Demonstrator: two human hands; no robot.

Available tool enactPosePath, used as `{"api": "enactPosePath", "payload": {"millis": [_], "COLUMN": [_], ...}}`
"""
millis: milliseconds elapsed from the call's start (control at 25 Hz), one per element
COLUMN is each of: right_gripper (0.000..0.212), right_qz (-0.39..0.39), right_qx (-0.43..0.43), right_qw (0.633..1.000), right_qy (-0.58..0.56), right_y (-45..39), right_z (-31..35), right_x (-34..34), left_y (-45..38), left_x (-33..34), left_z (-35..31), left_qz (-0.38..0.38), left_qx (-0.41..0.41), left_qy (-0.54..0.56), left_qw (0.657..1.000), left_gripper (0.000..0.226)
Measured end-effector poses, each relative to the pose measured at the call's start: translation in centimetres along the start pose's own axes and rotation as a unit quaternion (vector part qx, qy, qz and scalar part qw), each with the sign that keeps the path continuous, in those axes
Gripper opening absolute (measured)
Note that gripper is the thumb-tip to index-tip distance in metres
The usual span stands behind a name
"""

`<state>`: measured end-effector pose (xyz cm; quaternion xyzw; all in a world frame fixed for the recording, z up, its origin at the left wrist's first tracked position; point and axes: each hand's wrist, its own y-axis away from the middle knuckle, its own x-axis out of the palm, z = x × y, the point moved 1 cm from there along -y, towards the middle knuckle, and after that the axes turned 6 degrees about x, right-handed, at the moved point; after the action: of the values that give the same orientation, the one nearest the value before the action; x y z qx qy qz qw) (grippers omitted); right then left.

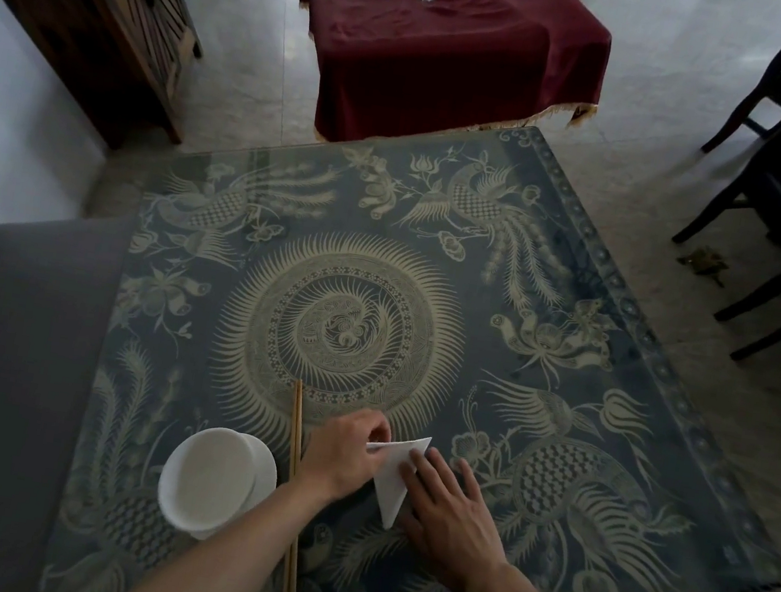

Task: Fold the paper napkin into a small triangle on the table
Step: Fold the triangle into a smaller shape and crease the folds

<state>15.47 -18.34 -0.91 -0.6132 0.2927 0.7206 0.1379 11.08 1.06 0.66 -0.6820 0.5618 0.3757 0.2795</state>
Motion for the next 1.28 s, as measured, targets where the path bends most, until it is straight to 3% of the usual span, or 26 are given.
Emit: {"api": "enactPosePath", "payload": {"millis": [240,400,1000,1160,1280], "right_gripper": [0.064,0.061,0.070,0.065,0.065], "right_qz": [-0.012,-0.024,0.023,-0.026,-0.052], "right_qx": [0.006,0.004,0.046,0.070,-0.003], "right_qw": [1.000,0.999,0.998,0.997,0.998], "right_qy": [-0.019,-0.028,-0.028,-0.034,-0.023], "right_y": [-0.1,0.1,0.1,-0.1,-0.7], "right_z": [0.2,-0.2,-1.6,-1.6,-0.8], "right_x": [0.1,-0.1,1.4,0.5,0.2], "left_y": [2.4,3.5,5.7,6.1,6.5], "left_x": [1.6,2.6,3.7,4.1,4.1], "left_z": [-0.4,-0.3,0.3,0.7,0.7], "left_qz": [-0.014,-0.008,0.114,0.123,0.084], "left_qx": [0.107,0.113,0.136,0.151,0.166], "left_qy": [-0.038,-0.060,-0.174,-0.184,-0.170], "left_qw": [0.993,0.992,0.969,0.963,0.968], "left_gripper": [0.018,0.017,0.087,0.088,0.074]}}
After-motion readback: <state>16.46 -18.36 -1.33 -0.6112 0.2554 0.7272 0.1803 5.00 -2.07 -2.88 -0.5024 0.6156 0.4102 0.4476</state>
